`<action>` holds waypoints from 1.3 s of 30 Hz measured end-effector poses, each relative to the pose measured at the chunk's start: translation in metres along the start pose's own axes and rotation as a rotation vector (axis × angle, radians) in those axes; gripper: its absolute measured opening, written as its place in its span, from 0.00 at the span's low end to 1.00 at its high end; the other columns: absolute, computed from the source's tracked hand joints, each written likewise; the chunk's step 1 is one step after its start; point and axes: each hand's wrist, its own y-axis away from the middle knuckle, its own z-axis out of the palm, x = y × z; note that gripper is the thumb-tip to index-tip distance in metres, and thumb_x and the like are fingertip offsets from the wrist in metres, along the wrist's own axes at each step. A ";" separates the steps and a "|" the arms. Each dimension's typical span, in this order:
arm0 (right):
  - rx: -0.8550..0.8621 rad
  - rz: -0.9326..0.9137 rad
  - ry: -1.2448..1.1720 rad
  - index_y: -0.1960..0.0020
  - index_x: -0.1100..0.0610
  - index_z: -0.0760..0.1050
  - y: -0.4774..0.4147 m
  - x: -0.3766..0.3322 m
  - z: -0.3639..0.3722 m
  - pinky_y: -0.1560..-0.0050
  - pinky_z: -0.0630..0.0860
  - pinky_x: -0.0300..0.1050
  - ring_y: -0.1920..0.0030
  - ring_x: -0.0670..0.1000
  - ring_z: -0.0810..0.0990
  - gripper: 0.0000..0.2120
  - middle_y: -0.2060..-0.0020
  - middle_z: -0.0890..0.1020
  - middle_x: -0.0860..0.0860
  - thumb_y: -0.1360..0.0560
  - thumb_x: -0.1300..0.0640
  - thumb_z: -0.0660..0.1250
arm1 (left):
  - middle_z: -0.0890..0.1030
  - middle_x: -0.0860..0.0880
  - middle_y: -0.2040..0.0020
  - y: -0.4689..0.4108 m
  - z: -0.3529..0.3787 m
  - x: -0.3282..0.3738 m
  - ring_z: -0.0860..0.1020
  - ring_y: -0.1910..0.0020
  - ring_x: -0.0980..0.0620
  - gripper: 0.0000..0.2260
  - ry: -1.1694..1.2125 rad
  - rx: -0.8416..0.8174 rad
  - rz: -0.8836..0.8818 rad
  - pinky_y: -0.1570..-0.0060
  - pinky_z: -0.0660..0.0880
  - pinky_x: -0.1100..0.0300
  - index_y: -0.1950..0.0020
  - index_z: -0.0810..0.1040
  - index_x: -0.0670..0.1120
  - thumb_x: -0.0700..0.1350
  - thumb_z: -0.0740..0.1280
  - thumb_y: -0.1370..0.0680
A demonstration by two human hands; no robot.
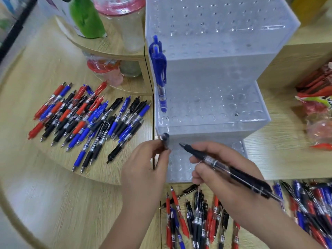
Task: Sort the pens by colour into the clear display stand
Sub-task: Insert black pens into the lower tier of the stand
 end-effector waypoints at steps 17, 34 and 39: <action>-0.054 -0.138 0.571 0.52 0.44 0.70 -0.036 0.012 0.014 0.64 0.70 0.32 0.63 0.43 0.77 0.05 0.59 0.77 0.39 0.25 0.51 0.66 | 0.78 0.55 0.55 -0.002 0.012 -0.015 0.76 0.55 0.56 0.09 -0.016 0.070 0.072 0.55 0.71 0.65 0.50 0.81 0.46 0.49 0.67 0.24; -0.070 -0.249 1.202 0.43 0.49 0.70 -0.047 0.009 0.044 0.65 0.67 0.45 0.54 0.52 0.80 0.24 0.53 0.79 0.46 0.26 0.36 0.45 | 0.80 0.58 0.53 0.004 -0.016 -0.007 0.80 0.52 0.55 0.07 0.256 -0.046 -0.045 0.56 0.76 0.66 0.49 0.81 0.54 0.43 0.69 0.24; 0.004 -0.286 1.128 0.54 0.50 0.74 -0.044 0.009 0.042 0.73 0.64 0.42 0.67 0.52 0.78 0.11 0.65 0.78 0.44 0.28 0.44 0.61 | 0.80 0.58 0.54 0.004 -0.015 -0.005 0.80 0.54 0.55 0.07 0.259 -0.073 -0.008 0.57 0.75 0.68 0.50 0.82 0.53 0.42 0.72 0.25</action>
